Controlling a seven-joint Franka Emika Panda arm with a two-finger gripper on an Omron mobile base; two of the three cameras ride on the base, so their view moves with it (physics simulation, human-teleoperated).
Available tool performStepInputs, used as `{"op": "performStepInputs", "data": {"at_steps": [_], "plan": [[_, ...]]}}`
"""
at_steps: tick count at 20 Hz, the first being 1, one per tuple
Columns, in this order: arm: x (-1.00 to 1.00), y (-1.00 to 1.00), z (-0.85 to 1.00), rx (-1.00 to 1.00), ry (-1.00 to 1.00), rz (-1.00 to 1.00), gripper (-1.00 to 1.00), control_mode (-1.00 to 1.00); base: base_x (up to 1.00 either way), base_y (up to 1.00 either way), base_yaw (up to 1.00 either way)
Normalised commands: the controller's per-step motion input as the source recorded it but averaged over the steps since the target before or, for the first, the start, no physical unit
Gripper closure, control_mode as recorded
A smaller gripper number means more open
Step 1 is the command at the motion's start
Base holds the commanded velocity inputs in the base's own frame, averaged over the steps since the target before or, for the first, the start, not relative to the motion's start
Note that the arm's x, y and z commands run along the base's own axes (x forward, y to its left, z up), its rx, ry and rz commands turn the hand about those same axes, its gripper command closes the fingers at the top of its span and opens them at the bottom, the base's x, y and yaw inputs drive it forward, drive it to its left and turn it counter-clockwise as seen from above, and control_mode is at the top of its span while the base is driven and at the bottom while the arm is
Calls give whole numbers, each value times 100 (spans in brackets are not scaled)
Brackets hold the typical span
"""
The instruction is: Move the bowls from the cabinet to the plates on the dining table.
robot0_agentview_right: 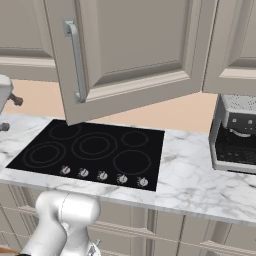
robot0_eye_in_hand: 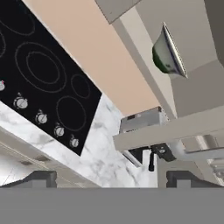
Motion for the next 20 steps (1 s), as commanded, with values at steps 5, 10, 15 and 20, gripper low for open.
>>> {"op": "performStepInputs", "data": {"at_steps": [5,10,15,20], "plan": [[85,-2,-4,-10,0,-15,-100,-100,0,0,0],[85,-19,-3,-9,0,-18,-100,-100,0,0,0],[81,-20,-3,-7,0,-14,-100,-100,0,0,0],[56,-35,-1,-6,0,-10,-100,-100,0,0,0]]}}
